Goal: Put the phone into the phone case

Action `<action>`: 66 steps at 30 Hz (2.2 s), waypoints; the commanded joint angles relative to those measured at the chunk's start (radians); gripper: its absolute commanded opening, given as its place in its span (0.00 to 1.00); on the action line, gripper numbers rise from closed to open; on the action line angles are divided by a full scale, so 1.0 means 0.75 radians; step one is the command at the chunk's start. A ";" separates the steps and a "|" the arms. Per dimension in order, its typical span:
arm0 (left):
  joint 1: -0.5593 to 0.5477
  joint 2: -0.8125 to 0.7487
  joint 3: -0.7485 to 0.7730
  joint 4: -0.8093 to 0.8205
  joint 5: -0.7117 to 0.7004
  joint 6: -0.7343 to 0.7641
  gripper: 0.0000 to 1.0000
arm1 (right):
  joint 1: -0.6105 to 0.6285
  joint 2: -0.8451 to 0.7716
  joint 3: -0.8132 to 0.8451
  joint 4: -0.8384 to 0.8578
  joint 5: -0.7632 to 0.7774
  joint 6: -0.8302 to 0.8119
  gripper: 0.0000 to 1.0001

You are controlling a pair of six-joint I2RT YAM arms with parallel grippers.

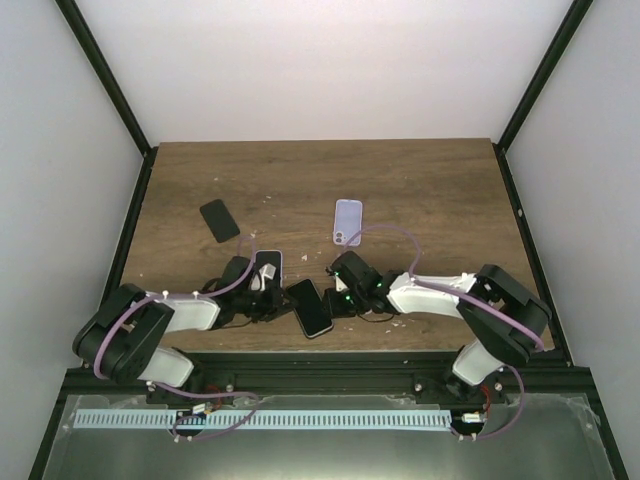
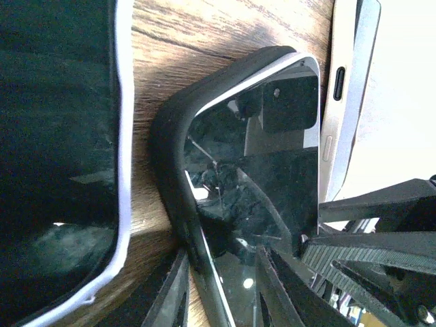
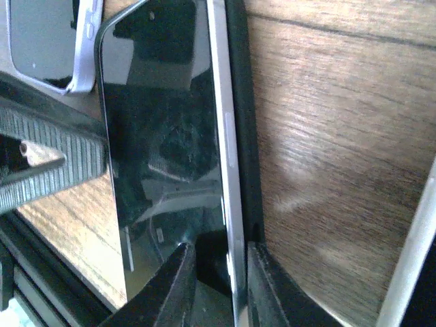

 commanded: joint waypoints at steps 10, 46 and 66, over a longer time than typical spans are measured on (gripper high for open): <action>-0.052 -0.017 0.074 -0.118 -0.029 0.115 0.27 | 0.046 0.025 -0.031 0.104 0.119 -0.038 0.59; -0.051 -0.099 0.009 -0.098 -0.016 0.085 0.28 | -0.011 0.075 -0.191 0.888 -0.378 0.313 0.37; 0.149 -0.586 0.149 -0.442 0.057 0.151 0.62 | -0.056 -0.188 -0.169 0.721 -0.317 0.111 0.07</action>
